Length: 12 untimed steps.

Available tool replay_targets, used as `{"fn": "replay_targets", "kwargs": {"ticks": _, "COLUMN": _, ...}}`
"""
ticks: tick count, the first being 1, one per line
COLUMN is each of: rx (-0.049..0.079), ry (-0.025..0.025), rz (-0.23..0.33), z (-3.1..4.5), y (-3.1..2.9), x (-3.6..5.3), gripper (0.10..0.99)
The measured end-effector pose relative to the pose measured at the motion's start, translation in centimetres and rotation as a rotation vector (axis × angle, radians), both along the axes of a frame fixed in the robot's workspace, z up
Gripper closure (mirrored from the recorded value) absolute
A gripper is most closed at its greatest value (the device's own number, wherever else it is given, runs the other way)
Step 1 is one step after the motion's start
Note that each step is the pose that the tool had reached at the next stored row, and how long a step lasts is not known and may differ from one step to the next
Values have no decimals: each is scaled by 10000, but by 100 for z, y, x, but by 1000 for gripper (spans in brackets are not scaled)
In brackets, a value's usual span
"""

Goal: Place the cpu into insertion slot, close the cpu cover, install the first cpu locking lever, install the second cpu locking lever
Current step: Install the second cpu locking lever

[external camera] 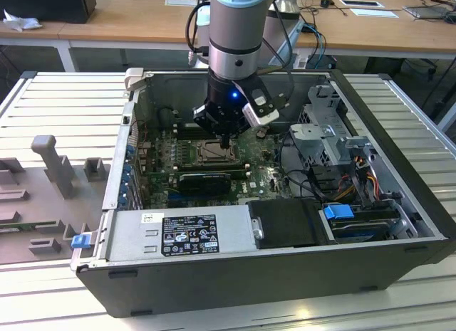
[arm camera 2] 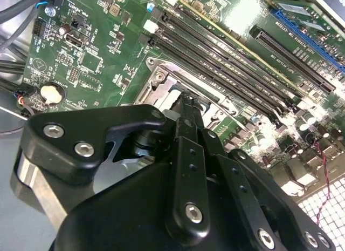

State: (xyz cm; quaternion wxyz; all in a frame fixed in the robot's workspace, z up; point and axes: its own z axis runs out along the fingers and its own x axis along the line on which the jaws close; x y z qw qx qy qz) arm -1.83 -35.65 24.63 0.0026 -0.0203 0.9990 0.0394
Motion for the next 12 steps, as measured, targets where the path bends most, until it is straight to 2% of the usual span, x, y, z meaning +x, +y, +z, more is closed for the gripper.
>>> {"fn": "replay_targets", "kwargs": {"ticks": 4, "rx": 8, "ry": -1, "rz": 0, "z": -46, "y": -8, "x": -1, "gripper": 980}}
{"fn": "replay_targets", "kwargs": {"ticks": 6, "rx": 88, "ry": 0, "rz": 1, "z": -91, "y": -33, "x": -21, "gripper": 980}}
{"fn": "replay_targets", "kwargs": {"ticks": 8, "rx": 167, "ry": 1, "rz": 1, "z": -101, "y": -71, "x": -30, "gripper": 980}}
{"fn": "replay_targets", "kwargs": {"ticks": 12, "rx": 181, "ry": 0, "rz": 0, "z": -102, "y": -128, "x": -30, "gripper": 980}}
